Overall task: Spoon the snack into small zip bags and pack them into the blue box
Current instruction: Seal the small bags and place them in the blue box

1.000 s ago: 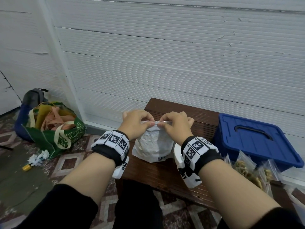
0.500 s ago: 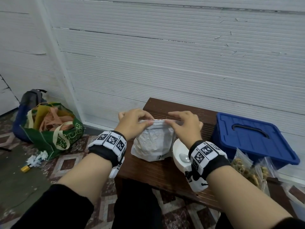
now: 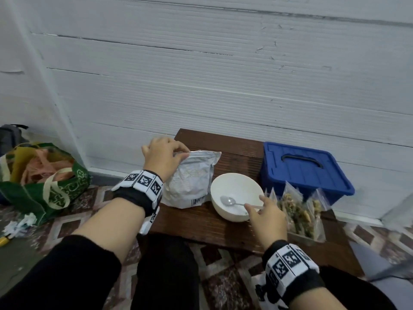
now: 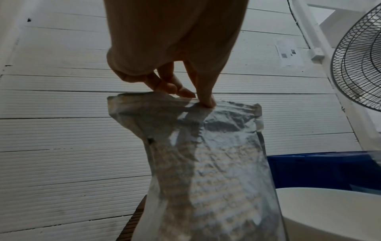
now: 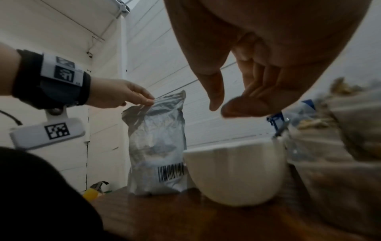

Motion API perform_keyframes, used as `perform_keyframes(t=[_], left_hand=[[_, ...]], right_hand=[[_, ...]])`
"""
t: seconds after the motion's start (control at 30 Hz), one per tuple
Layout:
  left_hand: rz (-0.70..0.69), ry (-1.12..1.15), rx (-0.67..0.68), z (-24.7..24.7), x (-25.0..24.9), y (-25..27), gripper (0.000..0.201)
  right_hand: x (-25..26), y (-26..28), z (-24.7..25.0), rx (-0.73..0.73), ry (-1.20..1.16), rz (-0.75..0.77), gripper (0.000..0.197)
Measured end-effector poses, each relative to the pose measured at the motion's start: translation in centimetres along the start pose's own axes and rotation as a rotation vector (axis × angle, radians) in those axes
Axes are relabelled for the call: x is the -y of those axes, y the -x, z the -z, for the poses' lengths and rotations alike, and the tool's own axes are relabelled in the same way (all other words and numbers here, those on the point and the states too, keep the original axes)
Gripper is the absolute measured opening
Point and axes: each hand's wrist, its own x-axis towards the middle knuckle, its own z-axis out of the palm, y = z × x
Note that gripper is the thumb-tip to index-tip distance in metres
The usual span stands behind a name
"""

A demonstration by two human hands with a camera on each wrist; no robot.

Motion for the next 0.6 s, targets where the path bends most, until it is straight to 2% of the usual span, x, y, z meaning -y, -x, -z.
perform_keyframes(t=[0.13,0.33,0.43,0.6], left_hand=[[-0.005,0.054,-0.033,-0.5,-0.1,0.1,0.006],[-0.010,0.064,-0.104,-1.2,0.1,-0.1,0.006],[0.002,0.074,-0.136,-1.4,0.2,-0.8,0.007],[0.015,0.123,-0.168,-1.7,1.0,-3.1,0.009]], right_hand=[[-1.1,0.9,-1.2,0.061,0.018,-0.077,0.053],[-0.1,1.1,-2.4,0.030,-0.007,-0.111,0.059],[0.5,0.7,-3.1,0.065,0.033,-0.153,0.065],[1.1,-0.8,-4.0,0.072,0.000,-0.171,0.062]])
